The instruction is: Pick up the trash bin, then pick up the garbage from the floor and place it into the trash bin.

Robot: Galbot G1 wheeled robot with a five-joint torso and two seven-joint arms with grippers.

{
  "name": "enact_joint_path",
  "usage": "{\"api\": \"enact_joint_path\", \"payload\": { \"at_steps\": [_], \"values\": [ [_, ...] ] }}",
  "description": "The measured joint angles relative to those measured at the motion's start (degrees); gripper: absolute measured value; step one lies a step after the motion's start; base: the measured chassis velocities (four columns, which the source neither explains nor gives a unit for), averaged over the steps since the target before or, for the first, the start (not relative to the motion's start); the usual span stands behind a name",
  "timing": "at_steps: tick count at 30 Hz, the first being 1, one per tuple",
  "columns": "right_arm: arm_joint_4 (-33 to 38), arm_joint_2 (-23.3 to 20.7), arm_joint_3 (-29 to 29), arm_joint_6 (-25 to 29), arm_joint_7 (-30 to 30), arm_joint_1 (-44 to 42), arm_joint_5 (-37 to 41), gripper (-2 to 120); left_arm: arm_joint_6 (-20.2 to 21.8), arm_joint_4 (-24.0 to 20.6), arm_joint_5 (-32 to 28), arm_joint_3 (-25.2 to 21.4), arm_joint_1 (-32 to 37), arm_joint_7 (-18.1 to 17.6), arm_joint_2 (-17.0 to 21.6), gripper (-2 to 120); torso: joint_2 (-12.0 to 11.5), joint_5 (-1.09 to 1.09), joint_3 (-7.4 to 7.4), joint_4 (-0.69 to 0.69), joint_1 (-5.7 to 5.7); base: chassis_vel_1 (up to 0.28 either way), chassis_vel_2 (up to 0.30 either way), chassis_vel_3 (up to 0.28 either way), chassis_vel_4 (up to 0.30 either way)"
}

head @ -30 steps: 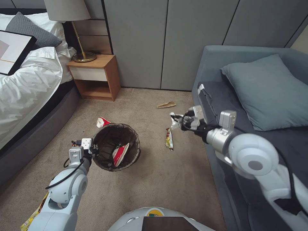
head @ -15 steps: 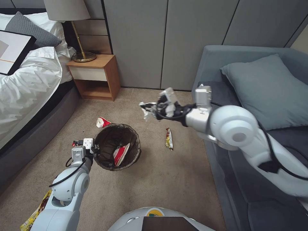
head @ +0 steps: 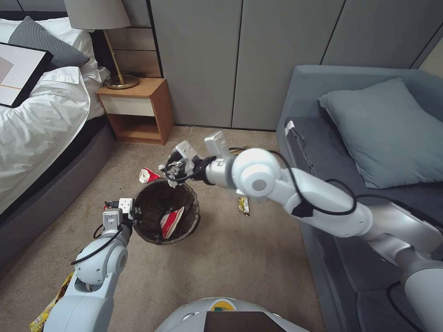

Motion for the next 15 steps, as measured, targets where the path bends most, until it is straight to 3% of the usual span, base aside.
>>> {"api": "enact_joint_path", "payload": {
  "at_steps": [15],
  "values": [
    [-3.01,5.46,-4.91,0.31,1.04,-4.03,-2.33,0,0.00,0.55,-0.19,-0.30,-0.07,0.07,-0.05,3,0.00,0.02,0.00,0.00,0.00,0.000,0.000,0.000,0.000]
  ]
}}
